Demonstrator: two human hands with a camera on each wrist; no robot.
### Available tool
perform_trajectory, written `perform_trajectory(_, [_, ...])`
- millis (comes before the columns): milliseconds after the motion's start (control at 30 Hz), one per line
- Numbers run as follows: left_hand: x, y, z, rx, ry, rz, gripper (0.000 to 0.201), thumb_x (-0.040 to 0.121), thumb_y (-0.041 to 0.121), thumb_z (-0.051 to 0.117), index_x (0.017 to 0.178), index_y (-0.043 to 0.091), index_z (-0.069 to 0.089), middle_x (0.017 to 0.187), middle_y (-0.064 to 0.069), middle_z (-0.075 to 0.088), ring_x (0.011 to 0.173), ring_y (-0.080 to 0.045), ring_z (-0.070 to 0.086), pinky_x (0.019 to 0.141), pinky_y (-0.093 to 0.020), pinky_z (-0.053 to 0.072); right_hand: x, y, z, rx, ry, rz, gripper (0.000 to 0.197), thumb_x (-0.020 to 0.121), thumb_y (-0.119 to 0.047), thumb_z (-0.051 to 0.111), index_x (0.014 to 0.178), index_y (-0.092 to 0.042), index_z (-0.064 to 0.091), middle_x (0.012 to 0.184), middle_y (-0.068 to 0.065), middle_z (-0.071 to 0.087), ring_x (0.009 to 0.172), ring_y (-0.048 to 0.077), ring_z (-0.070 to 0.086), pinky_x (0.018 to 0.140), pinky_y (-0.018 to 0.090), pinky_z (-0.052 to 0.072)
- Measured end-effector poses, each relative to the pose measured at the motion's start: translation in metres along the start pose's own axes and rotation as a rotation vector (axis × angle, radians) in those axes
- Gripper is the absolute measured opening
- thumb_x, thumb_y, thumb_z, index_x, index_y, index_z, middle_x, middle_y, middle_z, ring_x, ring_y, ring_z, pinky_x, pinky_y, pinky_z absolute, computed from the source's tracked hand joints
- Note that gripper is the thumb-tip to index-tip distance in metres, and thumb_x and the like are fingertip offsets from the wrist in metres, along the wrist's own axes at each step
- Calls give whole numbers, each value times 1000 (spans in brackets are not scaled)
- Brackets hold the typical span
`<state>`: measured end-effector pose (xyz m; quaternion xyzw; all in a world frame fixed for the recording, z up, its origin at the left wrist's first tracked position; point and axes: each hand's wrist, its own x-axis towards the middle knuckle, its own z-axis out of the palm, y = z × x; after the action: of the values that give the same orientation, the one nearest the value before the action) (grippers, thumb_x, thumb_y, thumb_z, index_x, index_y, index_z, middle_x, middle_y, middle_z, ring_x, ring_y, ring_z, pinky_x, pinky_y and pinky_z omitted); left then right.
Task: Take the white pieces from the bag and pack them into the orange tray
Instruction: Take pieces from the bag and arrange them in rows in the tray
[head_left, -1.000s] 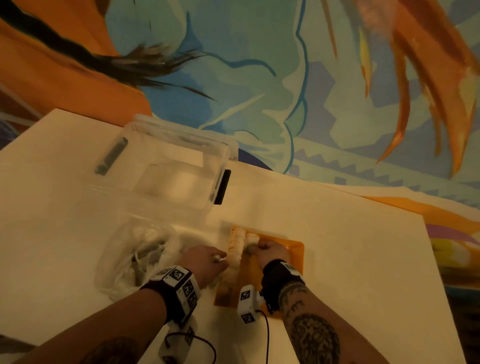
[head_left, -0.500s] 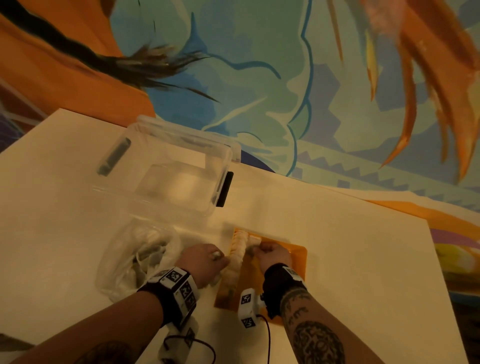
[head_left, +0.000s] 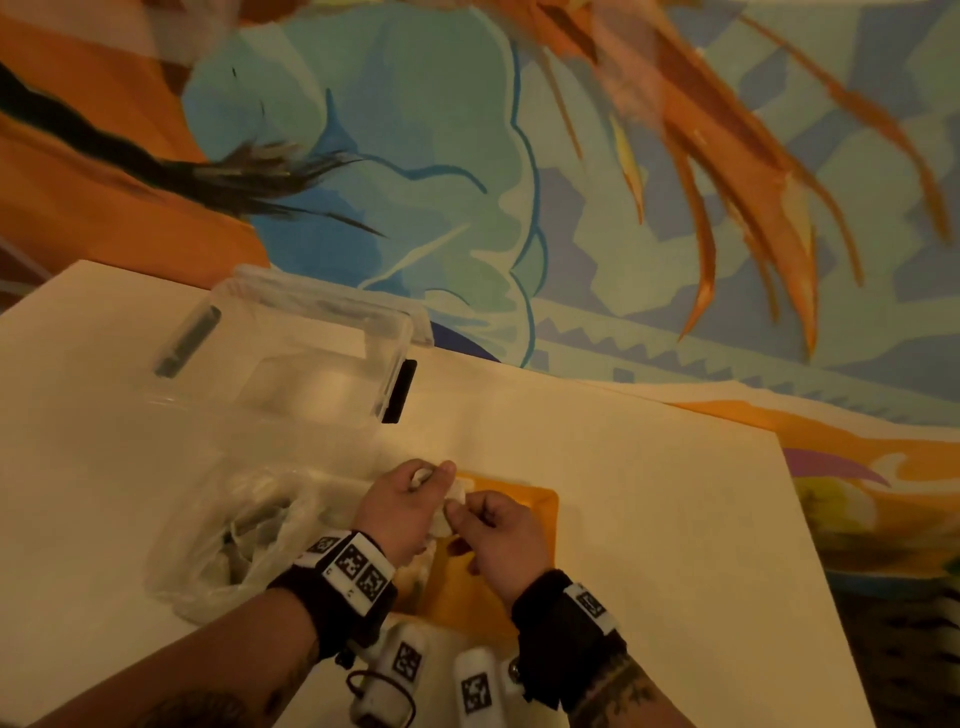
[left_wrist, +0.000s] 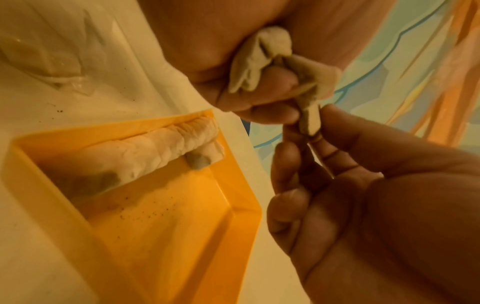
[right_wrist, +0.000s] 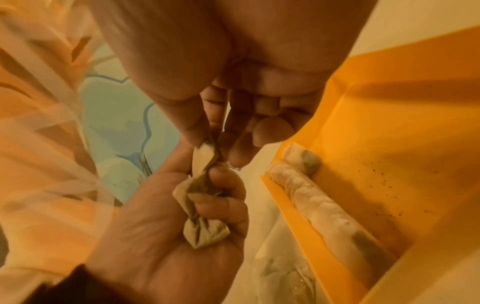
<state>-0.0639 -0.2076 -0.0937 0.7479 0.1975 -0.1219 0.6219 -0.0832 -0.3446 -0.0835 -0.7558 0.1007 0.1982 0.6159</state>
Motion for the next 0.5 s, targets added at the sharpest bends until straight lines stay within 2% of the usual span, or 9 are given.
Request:
perform_trajectory(100, [-7, 2, 5, -24, -30, 30, 34, 92, 49, 59, 87, 16, 66, 60, -7, 56, 49, -19, 51, 40, -25, 39, -8, -2, -10, 113, 12, 56, 16, 90, -28, 68, 80, -17, 62, 70, -3, 63, 66, 15, 65, 55, 30, 43])
perform_trajectory(200, [-17, 4, 13, -100, -96, 31, 29, 91, 46, 63, 85, 19, 68, 58, -4, 60, 43, -13, 49, 40, -23, 35, -14, -4, -18, 195, 49, 87, 14, 88, -24, 66, 78, -16, 61, 73, 2, 64, 65, 20, 64, 56, 31, 41])
perform_trajectory(300, [-23, 6, 19, -137, -91, 31, 25, 89, 42, 67, 82, 18, 68, 54, 1, 57, 39, -9, 45, 37, -22, 32, -17, -8, -22, 264, 67, 112, 13, 90, -21, 62, 80, -14, 57, 75, 7, 64, 64, 22, 61, 56, 32, 40])
perform_trajectory(500, [-31, 9, 19, -190, -114, 21, 20, 90, 34, 69, 95, 15, 70, 59, 4, 62, 42, -4, 51, 36, -18, 36, -15, -16, -36, 338, 142, -3, 14, 93, -12, 58, 80, -11, 53, 73, 8, 65, 64, 21, 66, 53, 31, 43])
